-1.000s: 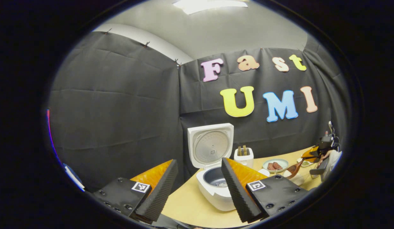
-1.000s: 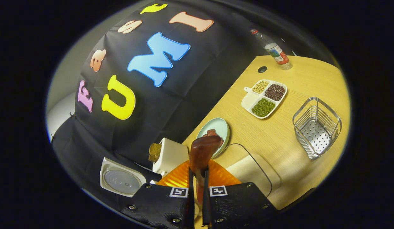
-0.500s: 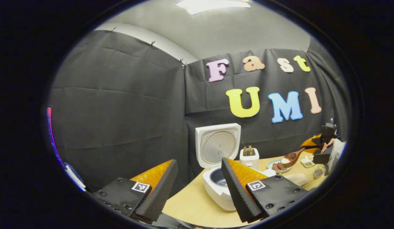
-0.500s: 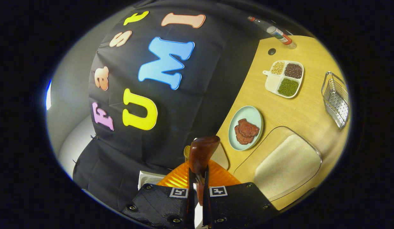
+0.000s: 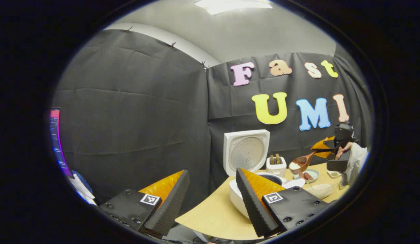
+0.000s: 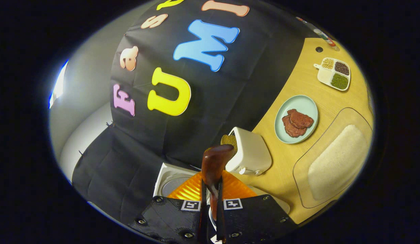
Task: Close the left gripper, press the button to open the rice cooker; take a wooden spoon from the chopstick holder with the right hand, scoop a spoonful of rice and pour it into the rice cooker, then put the wooden spoon back into the chopstick holder.
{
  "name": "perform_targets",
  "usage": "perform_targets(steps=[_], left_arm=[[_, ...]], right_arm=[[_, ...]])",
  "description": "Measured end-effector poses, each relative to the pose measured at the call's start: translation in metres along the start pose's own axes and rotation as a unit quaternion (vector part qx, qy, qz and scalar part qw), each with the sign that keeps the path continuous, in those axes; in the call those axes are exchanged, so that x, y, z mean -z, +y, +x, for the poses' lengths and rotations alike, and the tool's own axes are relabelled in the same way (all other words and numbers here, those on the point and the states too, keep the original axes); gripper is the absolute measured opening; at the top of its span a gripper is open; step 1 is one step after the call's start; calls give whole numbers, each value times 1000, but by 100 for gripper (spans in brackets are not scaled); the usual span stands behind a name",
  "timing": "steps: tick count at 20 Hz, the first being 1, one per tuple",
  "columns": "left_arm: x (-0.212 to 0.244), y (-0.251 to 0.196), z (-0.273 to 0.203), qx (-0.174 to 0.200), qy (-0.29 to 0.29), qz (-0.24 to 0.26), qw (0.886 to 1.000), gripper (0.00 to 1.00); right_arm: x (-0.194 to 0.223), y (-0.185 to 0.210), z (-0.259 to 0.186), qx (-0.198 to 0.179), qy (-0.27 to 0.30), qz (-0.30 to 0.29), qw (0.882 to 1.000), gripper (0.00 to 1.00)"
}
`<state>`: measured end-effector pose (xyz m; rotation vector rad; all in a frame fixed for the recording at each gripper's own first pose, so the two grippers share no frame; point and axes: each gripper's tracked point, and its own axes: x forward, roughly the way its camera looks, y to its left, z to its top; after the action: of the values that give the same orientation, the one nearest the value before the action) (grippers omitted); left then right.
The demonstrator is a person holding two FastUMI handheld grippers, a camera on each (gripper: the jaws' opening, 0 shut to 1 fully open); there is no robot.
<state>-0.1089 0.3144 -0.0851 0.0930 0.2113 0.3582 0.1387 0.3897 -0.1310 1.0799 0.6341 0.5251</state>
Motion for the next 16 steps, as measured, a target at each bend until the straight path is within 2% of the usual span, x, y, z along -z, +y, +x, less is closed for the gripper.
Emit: perform_targets(steps=[6,7,9,13,16], left_arm=[[12,30,-8,-26,11,-9,1000,92],[14,35,-10,-32,12,-10,999,99],[19,44,-13,-42,16,-13,999,95],[25,56,-19,-58,22,-18,998,99],[27,59,-18,-65,25,-20,997,95]], right_arm=[[66,18,43,3,49,-65,997,10],[79,18,52,6,58,-84,995,10],[99,19,63,12,74,-121,990,10],[133,14,82,26,105,-214,971,10],[143,15,88,33,111,-290,950,10]])
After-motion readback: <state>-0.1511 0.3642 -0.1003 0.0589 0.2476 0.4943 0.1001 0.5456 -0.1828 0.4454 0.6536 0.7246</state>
